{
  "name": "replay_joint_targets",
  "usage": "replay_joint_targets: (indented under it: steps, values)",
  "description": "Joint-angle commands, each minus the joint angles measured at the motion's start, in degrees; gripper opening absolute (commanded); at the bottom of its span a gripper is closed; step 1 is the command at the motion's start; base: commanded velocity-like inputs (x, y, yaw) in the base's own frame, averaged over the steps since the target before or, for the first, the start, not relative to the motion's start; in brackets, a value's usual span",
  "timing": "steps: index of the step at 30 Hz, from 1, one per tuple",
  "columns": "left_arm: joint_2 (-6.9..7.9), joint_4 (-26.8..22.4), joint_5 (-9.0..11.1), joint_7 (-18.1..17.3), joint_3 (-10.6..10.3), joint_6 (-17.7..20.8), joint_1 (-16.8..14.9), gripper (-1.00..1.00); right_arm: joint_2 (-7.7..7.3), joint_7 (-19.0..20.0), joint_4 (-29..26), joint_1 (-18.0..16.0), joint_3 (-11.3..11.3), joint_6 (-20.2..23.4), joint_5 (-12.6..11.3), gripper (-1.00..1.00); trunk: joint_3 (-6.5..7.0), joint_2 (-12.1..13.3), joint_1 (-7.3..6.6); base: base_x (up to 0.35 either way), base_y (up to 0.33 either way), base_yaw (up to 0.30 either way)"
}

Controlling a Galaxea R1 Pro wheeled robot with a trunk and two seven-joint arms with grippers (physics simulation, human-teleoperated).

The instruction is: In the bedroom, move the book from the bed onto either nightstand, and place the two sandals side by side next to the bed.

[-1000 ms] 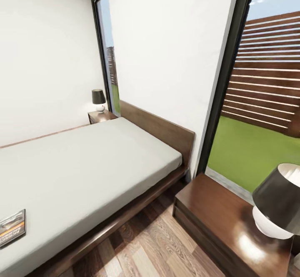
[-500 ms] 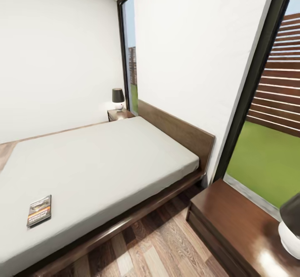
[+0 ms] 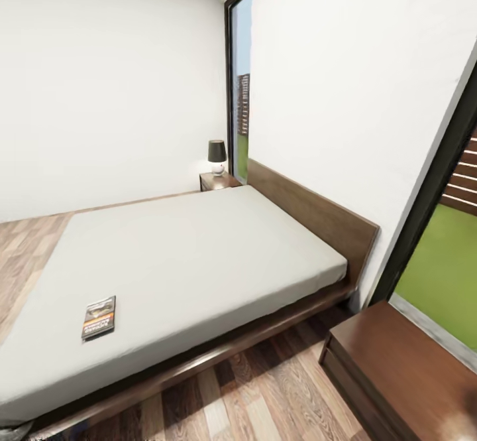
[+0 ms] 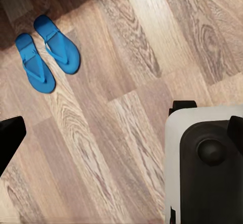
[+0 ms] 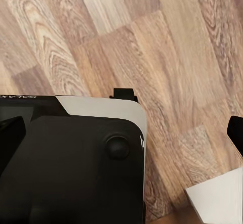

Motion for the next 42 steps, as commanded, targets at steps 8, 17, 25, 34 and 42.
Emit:
replay_joint_targets:
  steps: [8, 17, 25, 34, 42]
  values:
    - [-0.01, 0.04, 0.11, 0.23, -0.52, -0.17, -0.04, 1.00, 0.01, -0.02, 0.20, -0.08, 0.49, -0.38, -0.56, 1.00, -0.07, -0.05, 0.02, 0.147, 0.000, 0.287]
    - [-0.01, 0.04, 0.12, 0.23, -0.52, -0.17, -0.04, 1.00, -0.04, -0.02, 0.20, -0.08, 0.49, -0.38, -0.56, 1.00, -0.07, -0.05, 0.02, 0.050, 0.000, 0.275]
    - [-0.01, 0.04, 0.10, 0.23, -0.52, -0.17, -0.04, 1.00, -0.06, -0.02, 0.20, -0.08, 0.49, -0.38, -0.49, 1.00, -0.07, -0.05, 0.02, 0.008, 0.000, 0.094]
    - [-0.01, 0.04, 0.11, 0.23, -0.52, -0.17, -0.04, 1.00, -0.07, -0.02, 0.20, -0.08, 0.49, -0.38, -0.48, 1.00, -0.07, -0.05, 0.02, 0.002, 0.000, 0.036]
    - [-0.01, 0.04, 0.11, 0.26, -0.52, -0.17, -0.04, 1.00, -0.06, -0.02, 0.20, -0.08, 0.49, -0.38, -0.47, 1.00, -0.07, -0.05, 0.02, 0.001, -0.007, 0.181]
